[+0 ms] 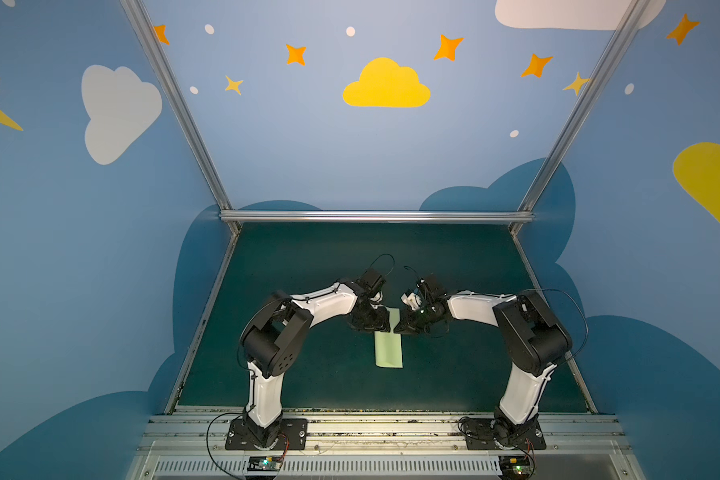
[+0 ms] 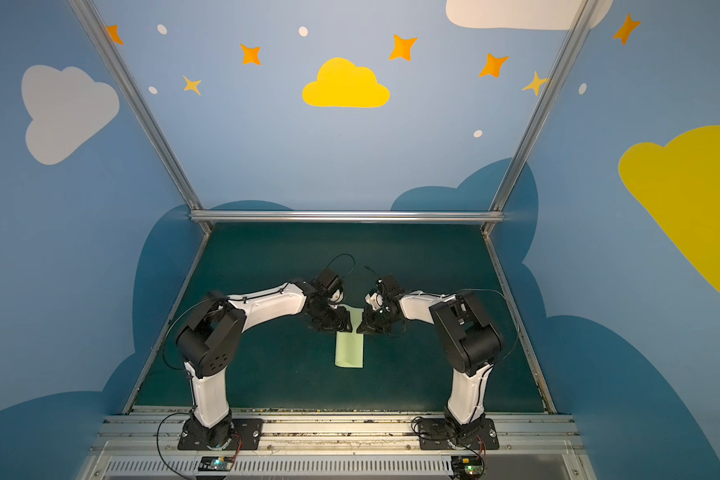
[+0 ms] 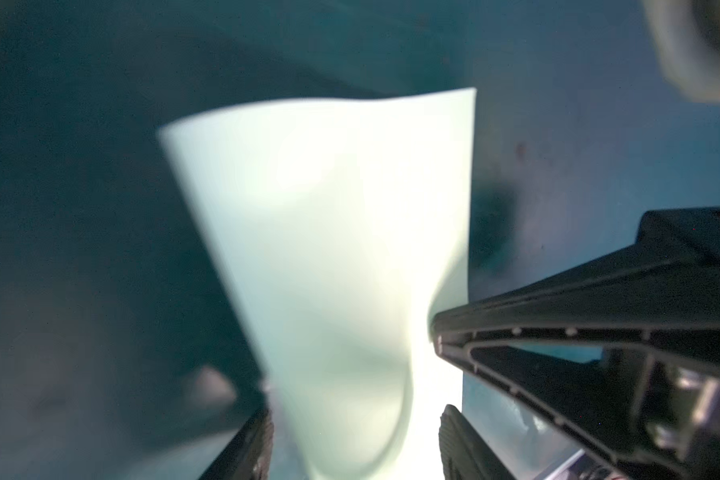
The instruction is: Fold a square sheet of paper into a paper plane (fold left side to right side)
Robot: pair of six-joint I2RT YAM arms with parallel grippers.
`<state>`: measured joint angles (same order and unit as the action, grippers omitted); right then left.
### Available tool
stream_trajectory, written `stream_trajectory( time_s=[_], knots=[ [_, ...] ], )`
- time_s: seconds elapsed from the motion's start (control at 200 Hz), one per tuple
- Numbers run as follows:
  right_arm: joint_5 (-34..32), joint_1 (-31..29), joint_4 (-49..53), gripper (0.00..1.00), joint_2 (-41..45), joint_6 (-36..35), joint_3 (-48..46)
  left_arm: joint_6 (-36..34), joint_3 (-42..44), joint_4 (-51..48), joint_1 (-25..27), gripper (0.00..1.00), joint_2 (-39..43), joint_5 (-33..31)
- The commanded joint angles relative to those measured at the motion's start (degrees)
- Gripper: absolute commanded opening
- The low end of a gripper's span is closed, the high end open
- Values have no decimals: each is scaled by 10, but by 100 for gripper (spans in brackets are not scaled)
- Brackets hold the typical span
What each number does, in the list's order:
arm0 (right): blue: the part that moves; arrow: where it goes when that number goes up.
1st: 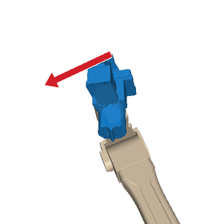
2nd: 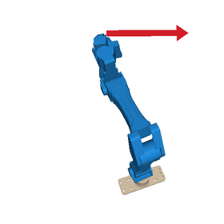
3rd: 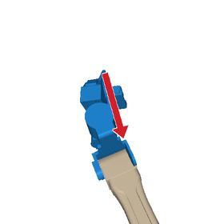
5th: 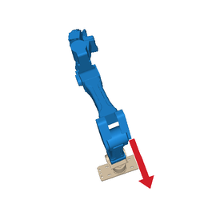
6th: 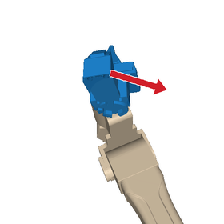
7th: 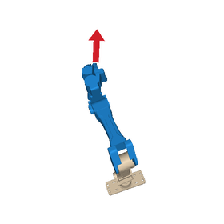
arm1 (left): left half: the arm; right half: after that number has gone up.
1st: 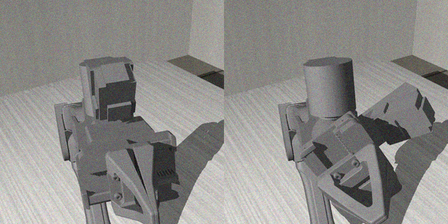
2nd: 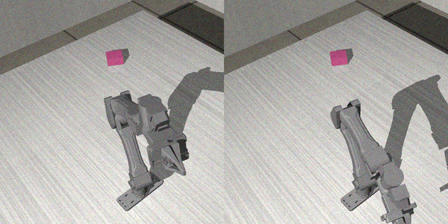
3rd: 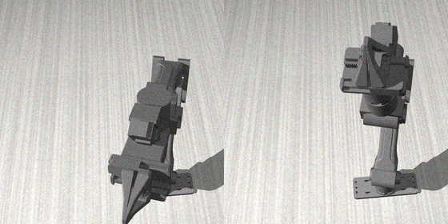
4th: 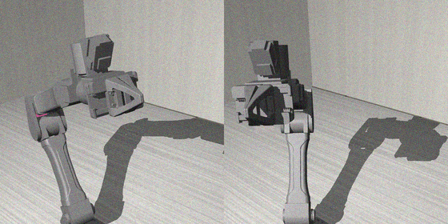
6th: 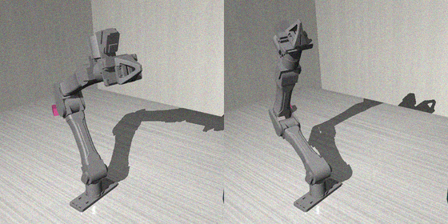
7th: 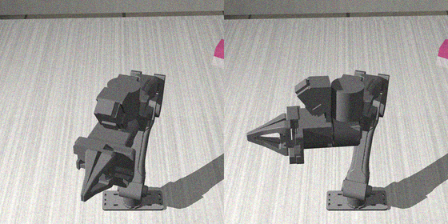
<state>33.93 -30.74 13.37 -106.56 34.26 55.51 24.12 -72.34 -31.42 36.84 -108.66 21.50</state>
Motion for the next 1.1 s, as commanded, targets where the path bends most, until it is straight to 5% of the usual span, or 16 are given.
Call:
stream_trajectory(
  time_s=[0.0, 0.135, 0.27, 0.34, 1.091],
  knots=[
    [-61, -6, 31, 0, -27, -6, -30, -13, 8, -28, -27, 70, 67, -1],
    [-72, -7, 41, 0, -30, -17, -30, -7, 46, 9, -29, 66, 107, 39],
    [-85, -7, 56, 0, -34, -28, -25, 15, 95, 85, -23, 19, 121, 89],
    [-90, -7, 62, 0, -37, -31, -23, 21, 107, 105, -17, 4, 118, 100],
    [-108, -7, 75, 0, -48, -46, -25, 84, 228, 226, -14, 4, 64, 24]
  ],
)
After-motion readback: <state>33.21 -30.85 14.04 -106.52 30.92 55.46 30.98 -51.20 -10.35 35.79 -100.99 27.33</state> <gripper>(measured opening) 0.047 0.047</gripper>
